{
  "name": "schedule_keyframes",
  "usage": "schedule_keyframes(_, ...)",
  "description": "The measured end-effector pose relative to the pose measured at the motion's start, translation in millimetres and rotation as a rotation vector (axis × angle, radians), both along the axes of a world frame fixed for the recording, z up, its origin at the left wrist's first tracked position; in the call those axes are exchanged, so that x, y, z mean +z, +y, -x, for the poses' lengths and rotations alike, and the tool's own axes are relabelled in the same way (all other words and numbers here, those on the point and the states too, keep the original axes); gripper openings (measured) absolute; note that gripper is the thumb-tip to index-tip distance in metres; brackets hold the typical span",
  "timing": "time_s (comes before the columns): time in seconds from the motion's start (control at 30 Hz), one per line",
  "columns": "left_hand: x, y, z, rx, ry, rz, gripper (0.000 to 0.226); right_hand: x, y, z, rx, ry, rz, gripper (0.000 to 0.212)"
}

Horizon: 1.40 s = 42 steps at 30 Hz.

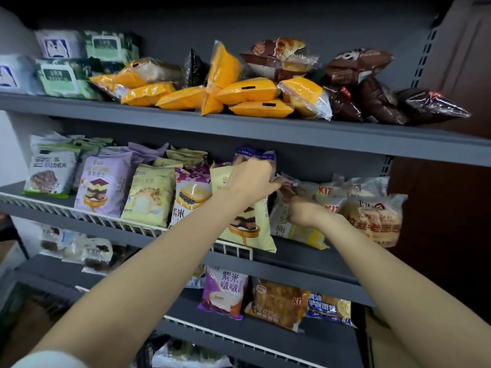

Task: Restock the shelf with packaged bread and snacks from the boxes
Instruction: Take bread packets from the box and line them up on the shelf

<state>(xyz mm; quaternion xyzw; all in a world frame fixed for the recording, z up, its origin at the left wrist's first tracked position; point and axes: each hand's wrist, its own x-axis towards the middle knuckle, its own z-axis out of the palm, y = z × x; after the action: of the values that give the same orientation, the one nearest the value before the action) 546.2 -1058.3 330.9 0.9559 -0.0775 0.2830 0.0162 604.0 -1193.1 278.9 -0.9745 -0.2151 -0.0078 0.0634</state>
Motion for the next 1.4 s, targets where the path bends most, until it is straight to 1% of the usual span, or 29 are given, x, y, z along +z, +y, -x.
schedule_keyframes(0.07, 1, -1, -4, 0.029, -0.017, -0.001, 0.029, 5, -5, 9, 0.062, -0.033, -0.342, 0.075)
schedule_keyframes(0.1, 2, -1, -5, 0.047, -0.031, 0.007, 0.03, 8, -7, 17, 0.114, 0.01, -0.533, 0.072)
schedule_keyframes(0.13, 3, -1, -6, 0.063, -0.045, 0.016, 0.031, 12, -8, 29, 0.177, 0.109, -0.672, 0.069)
schedule_keyframes(0.17, 5, -1, -5, 0.072, -0.056, 0.035, 0.031, 14, -5, 39, 0.222, 0.221, -0.721, 0.069)
schedule_keyframes(0.2, 7, -1, -5, 0.068, -0.055, 0.077, 0.031, 13, 1, 47, 0.252, 0.284, -0.705, 0.07)
schedule_keyframes(0.23, 8, -2, -5, 0.048, -0.045, 0.141, 0.031, 8, 10, 49, 0.26, 0.29, -0.693, 0.066)
schedule_keyframes(0.27, 9, -1, -5, 0.017, -0.033, 0.221, 0.03, 1, 18, 46, 0.249, 0.239, -0.712, 0.056)
schedule_keyframes(0.33, 10, 6, -6, -0.064, -0.037, 0.372, 0.031, -9, 34, 39, 0.187, 0.123, -0.832, 0.043)
schedule_keyframes(0.37, 10, 13, -6, -0.097, -0.057, 0.416, 0.031, -12, 39, 36, 0.143, 0.107, -0.905, 0.035)
schedule_keyframes(0.4, 7, 22, -7, -0.115, -0.072, 0.42, 0.032, -16, 43, 33, 0.089, 0.108, -0.98, 0.027)
schedule_keyframes(0.43, 4, 32, -7, -0.116, -0.07, 0.389, 0.038, -20, 45, 30, 0.036, 0.131, -1.062, 0.025)
schedule_keyframes(0.5, -5, 54, -8, -0.092, 0.001, 0.303, 0.056, -30, 52, 24, -0.048, 0.189, -1.188, 0.028)
schedule_keyframes(0.57, -16, 70, -6, -0.049, 0.118, 0.172, 0.074, -40, 60, 19, -0.063, 0.216, -1.212, 0.035)
schedule_keyframes(0.6, -24, 75, -6, -0.029, 0.165, 0.074, 0.083, -44, 64, 17, -0.069, 0.235, -1.212, 0.034)
schedule_keyframes(0.63, -31, 79, -7, -0.018, 0.201, -0.02, 0.093, -48, 68, 15, -0.081, 0.259, -1.195, 0.03)
schedule_keyframes(0.67, -38, 80, -9, -0.011, 0.235, -0.096, 0.103, -52, 70, 14, -0.091, 0.255, -1.124, 0.029)
schedule_keyframes(0.7, -44, 81, -11, -0.004, 0.269, -0.152, 0.112, -54, 72, 15, -0.071, 0.212, -0.995, 0.033)
schedule_keyframes(0.73, -50, 80, -14, 0.005, 0.296, -0.191, 0.118, -55, 72, 16, -0.04, 0.14, -0.815, 0.038)
schedule_keyframes(0.77, -54, 79, -17, 0.015, 0.309, -0.215, 0.121, -56, 71, 16, -0.019, 0.038, -0.627, 0.041)
schedule_keyframes(0.83, -60, 74, -21, 0.031, 0.307, -0.231, 0.121, -51, 68, 18, -0.041, -0.261, -0.28, 0.043)
schedule_keyframes(0.87, -61, 70, -23, 0.033, 0.304, -0.237, 0.12, -46, 65, 22, -0.051, -0.405, -0.178, 0.042)
schedule_keyframes(0.93, -62, 63, -24, 0.04, 0.304, -0.276, 0.117, -38, 53, 22, -0.058, -0.645, -0.059, 0.041)
schedule_keyframes(0.97, -62, 60, -25, 0.049, 0.31, -0.304, 0.118, -36, 46, 22, -0.075, -0.728, -0.013, 0.043)
schedule_keyframes(1.03, -62, 56, -28, 0.069, 0.33, -0.349, 0.12, -40, 33, 15, -0.128, -0.8, 0.036, 0.054)
schedule_keyframes(1.17, -61, 53, -29, 0.089, 0.356, -0.37, 0.124, -42, 15, 0, -0.211, -0.622, 0.085, 0.077)
schedule_keyframes(1.2, -60, 53, -28, 0.09, 0.355, -0.372, 0.125, -41, 12, -4, -0.221, -0.531, 0.088, 0.075)
schedule_keyframes(1.27, -61, 53, -27, 0.091, 0.347, -0.373, 0.126, -34, 7, -11, -0.199, -0.332, 0.048, 0.065)
schedule_keyframes(1.33, -60, 52, -26, 0.09, 0.342, -0.367, 0.125, -20, 5, -16, -0.156, -0.204, 0.048, 0.058)
schedule_keyframes(1.4, -59, 51, -24, 0.09, 0.343, -0.363, 0.125, -6, 4, -22, -0.092, -0.082, 0.068, 0.058)
